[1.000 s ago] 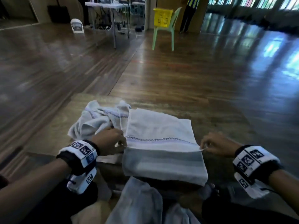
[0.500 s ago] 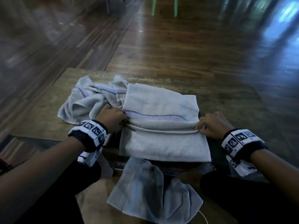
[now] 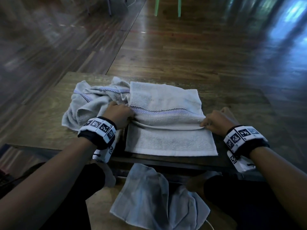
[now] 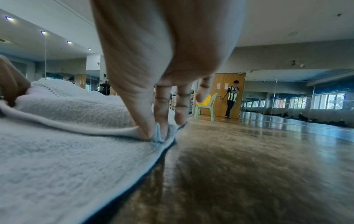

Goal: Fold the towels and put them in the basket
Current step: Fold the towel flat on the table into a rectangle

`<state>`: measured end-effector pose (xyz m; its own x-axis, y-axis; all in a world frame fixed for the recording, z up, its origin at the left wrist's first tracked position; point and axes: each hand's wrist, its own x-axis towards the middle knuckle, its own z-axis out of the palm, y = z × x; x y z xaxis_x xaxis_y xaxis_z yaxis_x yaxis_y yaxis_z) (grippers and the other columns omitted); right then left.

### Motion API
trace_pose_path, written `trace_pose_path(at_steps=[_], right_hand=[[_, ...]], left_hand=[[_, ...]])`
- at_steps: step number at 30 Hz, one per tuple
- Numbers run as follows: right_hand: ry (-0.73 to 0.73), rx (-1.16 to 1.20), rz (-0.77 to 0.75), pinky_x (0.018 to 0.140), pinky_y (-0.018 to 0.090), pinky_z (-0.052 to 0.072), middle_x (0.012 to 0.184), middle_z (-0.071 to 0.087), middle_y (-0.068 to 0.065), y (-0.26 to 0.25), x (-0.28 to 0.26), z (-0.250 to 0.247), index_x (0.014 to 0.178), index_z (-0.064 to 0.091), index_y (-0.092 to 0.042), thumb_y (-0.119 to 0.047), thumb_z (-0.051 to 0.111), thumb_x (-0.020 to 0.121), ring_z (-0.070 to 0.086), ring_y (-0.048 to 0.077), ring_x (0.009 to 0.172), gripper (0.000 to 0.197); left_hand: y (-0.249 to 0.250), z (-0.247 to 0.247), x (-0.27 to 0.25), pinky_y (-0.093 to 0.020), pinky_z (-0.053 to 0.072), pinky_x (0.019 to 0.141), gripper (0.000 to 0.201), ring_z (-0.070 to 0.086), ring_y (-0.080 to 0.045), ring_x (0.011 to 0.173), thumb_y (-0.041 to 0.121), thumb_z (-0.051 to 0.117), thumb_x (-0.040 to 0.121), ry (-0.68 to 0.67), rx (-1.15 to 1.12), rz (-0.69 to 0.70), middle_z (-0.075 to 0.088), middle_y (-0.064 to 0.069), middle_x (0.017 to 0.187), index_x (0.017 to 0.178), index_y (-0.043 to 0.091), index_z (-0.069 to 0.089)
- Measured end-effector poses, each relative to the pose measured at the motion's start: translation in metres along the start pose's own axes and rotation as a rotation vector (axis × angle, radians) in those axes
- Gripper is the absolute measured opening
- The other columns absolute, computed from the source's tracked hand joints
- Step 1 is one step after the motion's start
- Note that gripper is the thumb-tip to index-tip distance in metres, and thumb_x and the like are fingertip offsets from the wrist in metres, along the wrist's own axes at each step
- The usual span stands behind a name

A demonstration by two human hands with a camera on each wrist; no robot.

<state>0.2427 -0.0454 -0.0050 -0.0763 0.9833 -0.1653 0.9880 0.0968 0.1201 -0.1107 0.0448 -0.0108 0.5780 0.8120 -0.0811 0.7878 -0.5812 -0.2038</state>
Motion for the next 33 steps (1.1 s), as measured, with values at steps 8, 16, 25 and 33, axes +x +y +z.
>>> trace_pose_path(at_steps=[8,16,25,33], right_hand=[[0.564,0.246,-0.036,0.073,0.027,0.017,0.080,0.067,-0.007,0.020,-0.055,-0.016,0.079,0.068,-0.025,-0.032,0.056,0.074,0.059,0.018,0.076,0.015],[0.340,0.249,-0.107,0.075,0.026,0.017,0.081,0.064,-0.013,0.013,-0.097,0.029,0.077,0.068,-0.034,-0.015,0.073,0.070,0.060,0.017,0.082,0.021],[0.084,0.175,-0.102,0.080,0.027,0.021,0.098,0.065,-0.008,0.003,-0.087,0.036,0.094,0.072,-0.034,-0.023,0.063,0.085,0.057,0.016,0.100,0.017],[-0.003,0.199,-0.107,0.080,0.026,0.028,0.101,0.065,-0.012,0.008,-0.081,0.031,0.099,0.070,-0.035,-0.029,0.061,0.087,0.058,0.010,0.096,0.016]], left_hand=[[0.003,-0.020,-0.059,-0.037,0.039,0.078,0.007,0.063,-0.022,0.075,0.028,0.072,0.078,0.378,-0.189,-0.012,0.067,0.004,0.076,0.074,0.022,0.071],[0.033,0.014,-0.103,-0.029,0.038,0.070,0.026,0.063,-0.013,0.068,0.041,0.050,0.080,0.311,-0.180,0.091,0.062,0.012,0.069,0.067,0.030,0.070],[0.041,0.029,-0.103,-0.033,0.047,0.068,0.039,0.066,-0.015,0.071,0.044,0.036,0.077,0.111,-0.214,0.117,0.066,0.010,0.078,0.080,0.032,0.073],[0.040,0.036,-0.104,-0.036,0.044,0.078,0.035,0.066,-0.016,0.079,0.051,0.055,0.070,0.119,-0.182,0.133,0.065,0.007,0.088,0.087,0.027,0.072]])
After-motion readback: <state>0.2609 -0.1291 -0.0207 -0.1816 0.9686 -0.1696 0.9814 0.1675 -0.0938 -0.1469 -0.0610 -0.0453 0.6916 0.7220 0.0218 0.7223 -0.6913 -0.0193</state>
